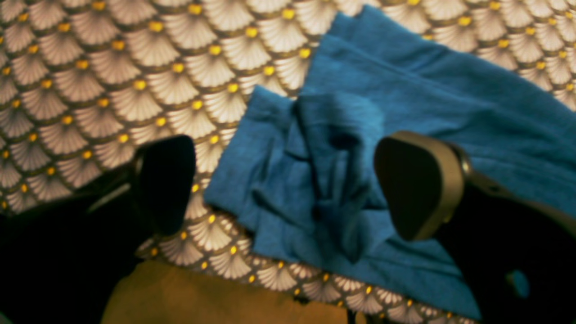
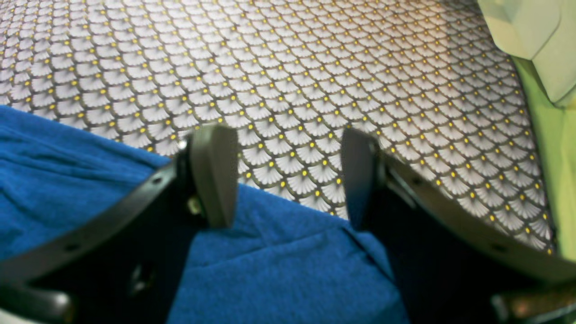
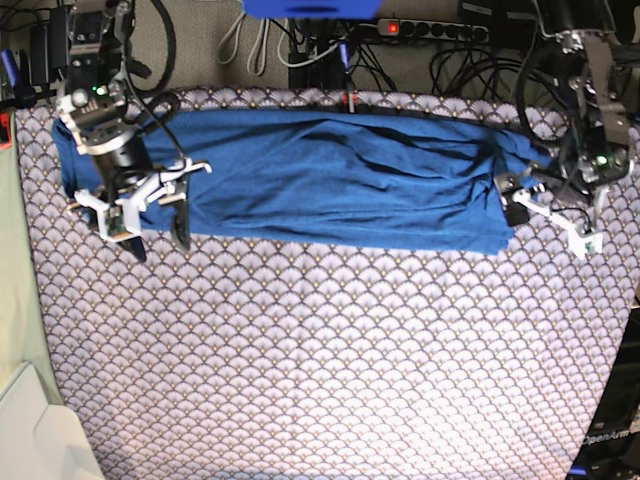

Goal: Fold the T-shirt properly

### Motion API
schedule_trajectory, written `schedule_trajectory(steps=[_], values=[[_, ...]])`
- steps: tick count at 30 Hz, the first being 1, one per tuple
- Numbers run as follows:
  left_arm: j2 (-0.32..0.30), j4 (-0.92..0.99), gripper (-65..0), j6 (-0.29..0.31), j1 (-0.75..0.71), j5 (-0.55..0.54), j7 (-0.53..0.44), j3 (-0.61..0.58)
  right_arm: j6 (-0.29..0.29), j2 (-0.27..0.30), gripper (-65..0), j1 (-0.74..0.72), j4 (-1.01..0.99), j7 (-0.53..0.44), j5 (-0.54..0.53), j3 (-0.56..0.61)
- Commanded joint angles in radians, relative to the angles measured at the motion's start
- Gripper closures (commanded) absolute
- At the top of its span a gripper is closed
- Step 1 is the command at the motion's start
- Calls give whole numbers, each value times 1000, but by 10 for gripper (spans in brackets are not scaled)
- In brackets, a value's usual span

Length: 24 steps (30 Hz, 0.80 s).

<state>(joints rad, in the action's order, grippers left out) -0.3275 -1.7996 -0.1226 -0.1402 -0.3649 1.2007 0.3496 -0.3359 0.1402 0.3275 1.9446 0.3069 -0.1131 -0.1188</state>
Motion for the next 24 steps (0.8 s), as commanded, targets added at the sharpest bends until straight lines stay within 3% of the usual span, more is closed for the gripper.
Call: schedule_trajectory(steps=[1, 5, 9, 12, 24], values=[[-23, 2, -650, -1, 9, -7, -9, 3, 2, 8, -370, -8, 16, -27, -13, -3], [-38, 80, -650, 5, 18, -12, -12, -17, 2, 8, -370, -8, 14, -27, -13, -3], [-34, 159, -650, 134, 20, -3, -51, -47, 2, 8, -370, -6, 14, -27, -13, -3], [-32, 189, -650, 183, 12, -3, -124, -47, 2, 8, -370, -6, 14, -27, -13, -3], [-38, 248, -650, 192, 18, -3, -158, -47, 2, 8, -370, -5, 14, -27, -13, -3]])
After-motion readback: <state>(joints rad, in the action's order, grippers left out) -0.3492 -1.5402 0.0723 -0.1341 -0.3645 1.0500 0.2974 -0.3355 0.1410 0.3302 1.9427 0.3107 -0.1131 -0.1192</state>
